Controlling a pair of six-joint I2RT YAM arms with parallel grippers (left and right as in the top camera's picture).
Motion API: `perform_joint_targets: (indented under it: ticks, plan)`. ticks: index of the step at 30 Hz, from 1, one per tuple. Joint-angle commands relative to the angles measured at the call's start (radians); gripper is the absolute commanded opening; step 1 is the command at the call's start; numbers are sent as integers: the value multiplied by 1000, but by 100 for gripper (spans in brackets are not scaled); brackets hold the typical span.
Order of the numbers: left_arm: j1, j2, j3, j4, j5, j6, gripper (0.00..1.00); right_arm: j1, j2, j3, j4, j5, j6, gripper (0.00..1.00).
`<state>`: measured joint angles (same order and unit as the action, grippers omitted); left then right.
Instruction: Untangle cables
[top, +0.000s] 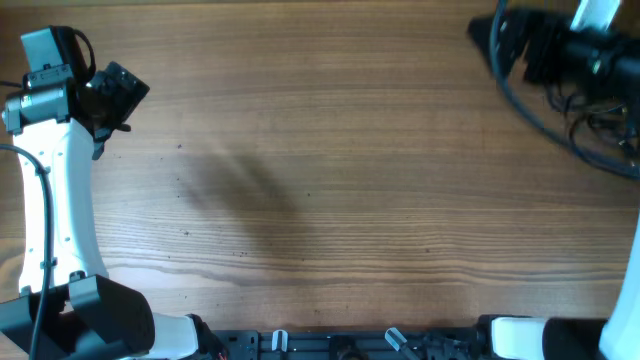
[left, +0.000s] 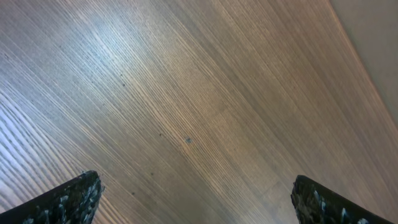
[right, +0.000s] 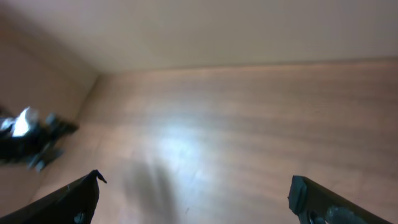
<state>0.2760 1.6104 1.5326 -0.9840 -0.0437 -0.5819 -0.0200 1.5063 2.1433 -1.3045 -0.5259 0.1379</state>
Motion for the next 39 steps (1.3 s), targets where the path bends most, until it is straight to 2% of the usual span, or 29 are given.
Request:
perform_joint_targets:
  ticks: [1, 3, 6, 10, 12, 15, 16, 20, 22, 26, 29, 31, 35, 39]
  plan:
    - [1, -2, 6, 3, -10, -10, 100, 22, -27, 2, -46, 25, 148, 100]
    - [1, -2, 6, 2, -10, -10, 100, 22, -24, 2, -60, 27, 311, 100]
    - [1, -2, 6, 3, -10, -10, 100, 21, -23, 2, -58, 109, 304, 100]
    - [1, -2, 6, 2, -10, -10, 100, 29, -24, 2, -60, 119, 60, 100]
    - [1, -2, 6, 3, -10, -10, 100, 32, -19, -9, -57, 161, 37, 100]
    - [1, -2, 6, 2, -10, -10, 100, 34, -64, -87, 61, 193, -26, 100]
    - [1, -2, 6, 3, -10, -10, 100, 34, -103, -153, 152, 193, -62, 100]
    - [1, -2, 6, 3, -10, -10, 100, 34, -338, -616, 726, 193, -93, 100]
    - [1, -2, 6, 3, -10, -10, 100, 34, -498, -926, 1064, 193, -161, 100]
    - [1, -2, 6, 3, -10, -10, 100, 34, -776, -1364, 1359, 193, -319, 100]
    - [1, -2, 6, 2, -10, -10, 100, 33, -971, -1649, 1584, 193, -346, 100]
    - [1, -2, 6, 3, -10, -10, 100, 33, -1120, -1808, 1640, 193, -340, 100]
    - [1, -2, 6, 3, -10, -10, 100, 33, -1326, -1992, 1621, 193, -333, 99]
    - [1, -2, 6, 3, -10, -10, 100, 33, -1468, -2132, 1606, 189, -187, 100]
